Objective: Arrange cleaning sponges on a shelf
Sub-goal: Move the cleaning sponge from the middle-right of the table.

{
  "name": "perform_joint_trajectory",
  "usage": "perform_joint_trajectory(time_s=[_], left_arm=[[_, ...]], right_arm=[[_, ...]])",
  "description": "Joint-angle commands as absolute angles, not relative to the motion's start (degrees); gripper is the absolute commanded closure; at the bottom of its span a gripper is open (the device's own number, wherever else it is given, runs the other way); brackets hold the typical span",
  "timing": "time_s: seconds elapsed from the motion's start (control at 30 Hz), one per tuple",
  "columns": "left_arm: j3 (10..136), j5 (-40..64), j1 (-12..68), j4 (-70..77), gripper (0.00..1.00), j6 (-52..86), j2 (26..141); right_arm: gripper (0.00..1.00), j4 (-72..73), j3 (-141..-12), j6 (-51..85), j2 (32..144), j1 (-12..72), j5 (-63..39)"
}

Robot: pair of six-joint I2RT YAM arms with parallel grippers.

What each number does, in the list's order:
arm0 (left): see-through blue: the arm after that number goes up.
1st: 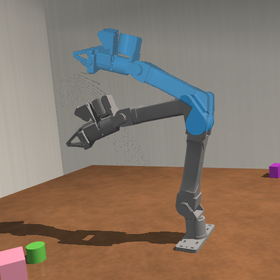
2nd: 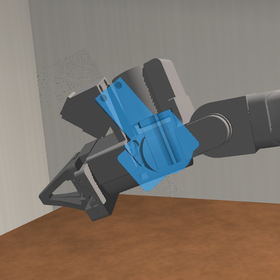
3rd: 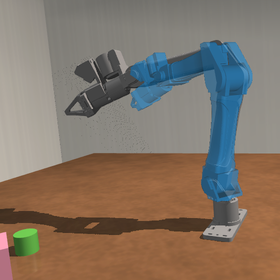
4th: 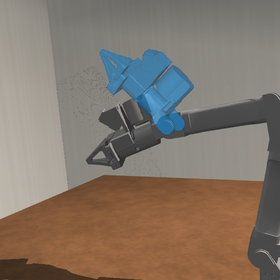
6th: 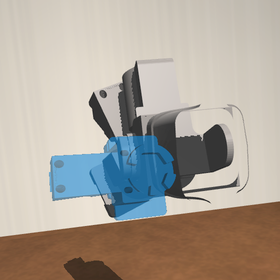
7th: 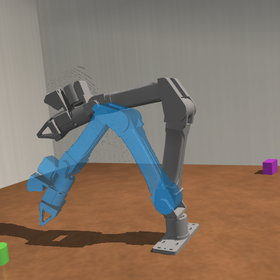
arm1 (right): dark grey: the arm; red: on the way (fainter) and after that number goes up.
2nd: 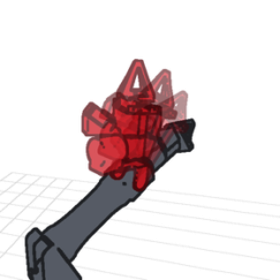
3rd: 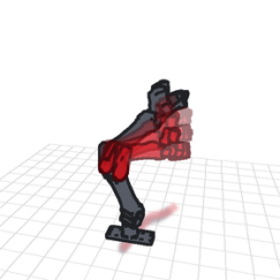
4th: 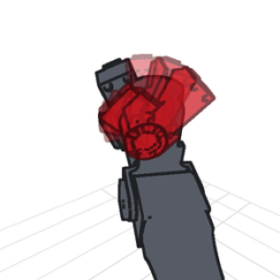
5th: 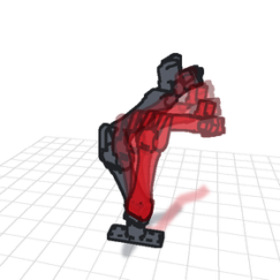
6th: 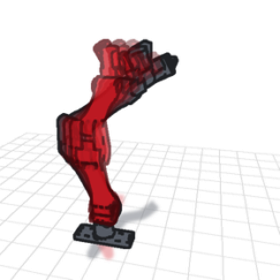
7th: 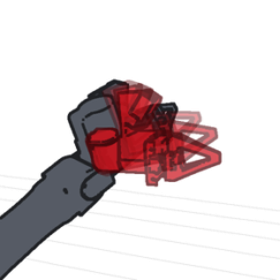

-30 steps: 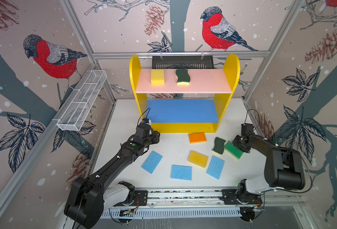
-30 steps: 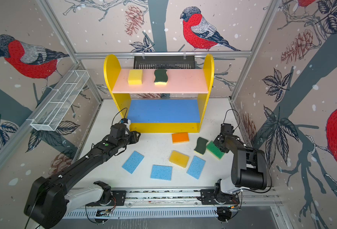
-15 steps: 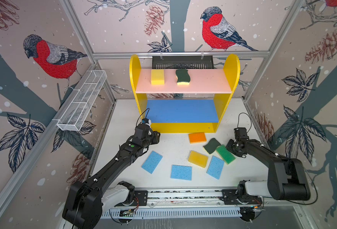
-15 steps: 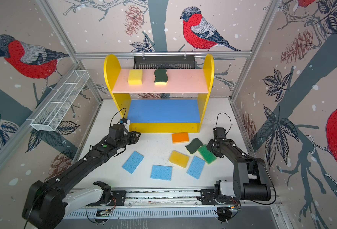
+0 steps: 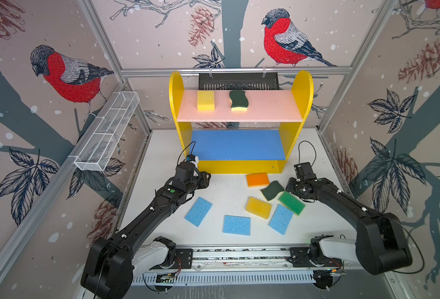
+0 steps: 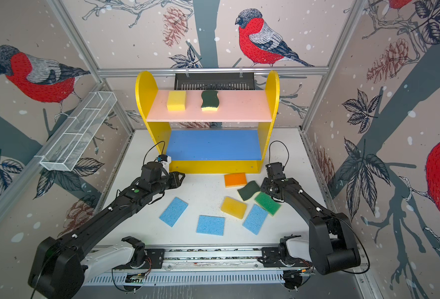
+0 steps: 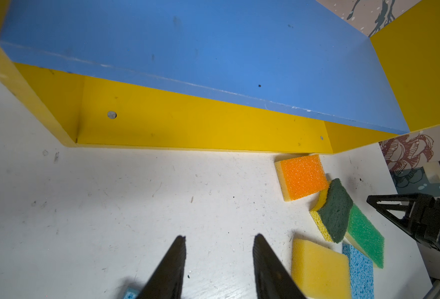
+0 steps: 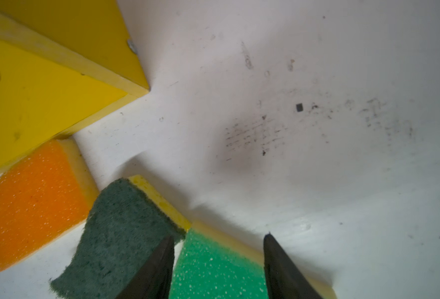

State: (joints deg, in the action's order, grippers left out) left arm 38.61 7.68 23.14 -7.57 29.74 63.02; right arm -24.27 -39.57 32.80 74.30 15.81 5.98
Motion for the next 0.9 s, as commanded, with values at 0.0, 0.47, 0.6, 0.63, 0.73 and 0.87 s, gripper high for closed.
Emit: perform_joint_trajectory(time_s=[0.0, 0.47, 0.6, 0.63, 0.73, 0.87], left_arm=[[39.2, 9.3, 23.1, -5.6, 0.56, 29.7, 63.2], [40.1, 9.8, 23.0, -7.1, 0.58, 30.7, 62.7], [40.4, 9.9, 23.0, -7.5, 0.58, 30.8, 62.7], [40.6, 9.9, 23.0, -7.6, 0.58, 30.8, 62.7], [40.6, 9.8, 23.0, -7.7, 0.59, 30.8, 62.7], [40.8, 9.7, 23.0, -8.1, 0.59, 30.8, 63.4]], right_arm=[[0.48, -25.8, -40.2, 31.0, 75.8, 17.3, 8.3], [0.67, -27.7, -37.9, 34.1, 72.7, 22.9, 7.3], [0.72, -28.3, -37.3, 35.2, 72.0, 22.9, 6.7], [0.73, -28.3, -37.1, 35.4, 71.3, 23.0, 6.6], [0.75, -27.5, -36.1, 35.9, 70.9, 22.9, 6.2], [0.77, -23.6, -34.4, 36.5, 73.0, 22.5, 3.6]])
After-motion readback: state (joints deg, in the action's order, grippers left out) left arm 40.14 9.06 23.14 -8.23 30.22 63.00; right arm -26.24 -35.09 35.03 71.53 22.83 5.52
